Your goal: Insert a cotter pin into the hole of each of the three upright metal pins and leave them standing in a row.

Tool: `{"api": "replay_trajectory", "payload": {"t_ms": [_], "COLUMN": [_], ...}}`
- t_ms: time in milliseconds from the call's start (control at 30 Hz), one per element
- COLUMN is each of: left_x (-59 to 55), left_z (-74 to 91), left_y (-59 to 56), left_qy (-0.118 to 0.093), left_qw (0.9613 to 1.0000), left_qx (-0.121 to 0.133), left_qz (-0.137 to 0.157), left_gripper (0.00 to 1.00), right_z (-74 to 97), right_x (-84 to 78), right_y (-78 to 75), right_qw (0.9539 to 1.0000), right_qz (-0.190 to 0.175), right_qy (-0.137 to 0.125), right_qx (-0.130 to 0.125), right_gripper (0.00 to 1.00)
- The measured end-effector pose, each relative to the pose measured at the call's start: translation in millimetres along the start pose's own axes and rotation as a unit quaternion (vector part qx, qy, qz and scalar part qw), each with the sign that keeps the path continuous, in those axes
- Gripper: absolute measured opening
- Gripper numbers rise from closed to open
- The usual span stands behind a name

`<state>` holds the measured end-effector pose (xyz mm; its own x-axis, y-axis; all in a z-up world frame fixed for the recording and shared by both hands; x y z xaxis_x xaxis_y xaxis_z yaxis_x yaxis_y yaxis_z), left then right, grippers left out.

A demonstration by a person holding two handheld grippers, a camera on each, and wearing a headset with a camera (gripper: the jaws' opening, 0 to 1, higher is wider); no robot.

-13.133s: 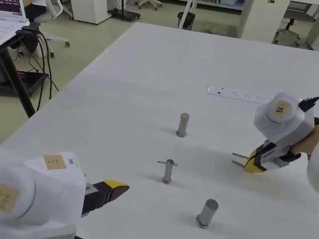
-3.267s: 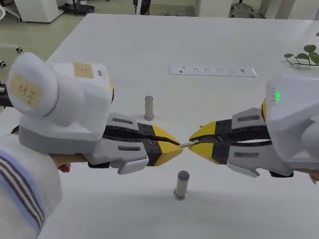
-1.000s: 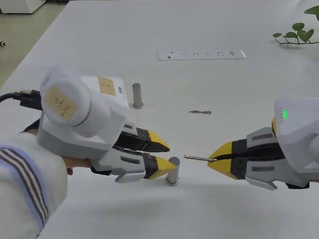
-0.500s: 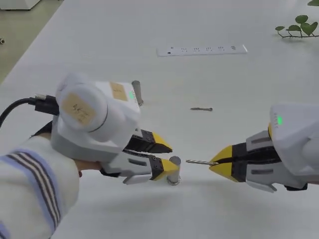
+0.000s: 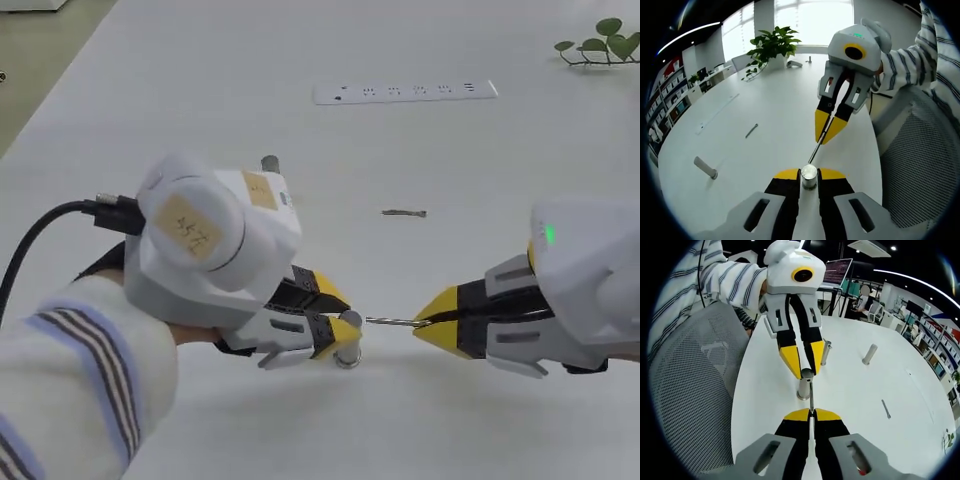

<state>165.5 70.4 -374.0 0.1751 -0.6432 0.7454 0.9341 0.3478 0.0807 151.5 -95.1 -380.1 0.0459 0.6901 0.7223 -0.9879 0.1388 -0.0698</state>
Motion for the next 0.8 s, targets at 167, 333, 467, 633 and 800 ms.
{"api": "replay_trajectory", "payload": {"t_ms": [167,333,467,633,800], "left_x": [-0.1,-0.2,-0.1,0.2,0.4], "left_z": [0.3,0.4,0.2,0.2,0.3], "left_y": [-0.7,-0.2,0.2,0.7,1.1], "left_qy": [-0.004,-0.004,-0.005,-0.005,-0.005], "left_qw": [0.9998,0.9998,0.9998,0.9997,0.9997], "left_qx": [-0.003,-0.005,-0.006,-0.008,-0.008], "left_qz": [-0.018,-0.019,-0.021,-0.022,-0.02], "left_gripper": [0.1,0.1,0.1,0.1,0.1], "right_z": [-1.8,-4.1,-3.6,-3.9,-7.8], "right_x": [0.5,-1.3,-1.0,1.8,3.5], "right_y": [-1.1,-2.3,-2.4,-2.4,-4.5], "right_qw": [1.0,0.9999,0.9999,0.9998,0.9998], "right_qz": [0.005,0.008,0.011,0.014,0.015], "right_qy": [-0.001,0.003,0.001,-0.003,-0.003], "right_qx": [0.005,0.009,0.011,0.015,0.016], "right_gripper": [0.0,0.0,0.0,0.0,0.0]}}
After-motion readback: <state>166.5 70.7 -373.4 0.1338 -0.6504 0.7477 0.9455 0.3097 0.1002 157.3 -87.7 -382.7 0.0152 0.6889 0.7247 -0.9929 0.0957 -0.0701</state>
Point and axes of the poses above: the centre of the closed fingertips' face, and the gripper's own axes: z roughly backward along the fingers, y roughly to its left, x roughly out of its top, the point moved 9 cm from there along z, roughly backward along the fingers, and after that the axes turned 7 degrees about x, right-handed, at the moved point
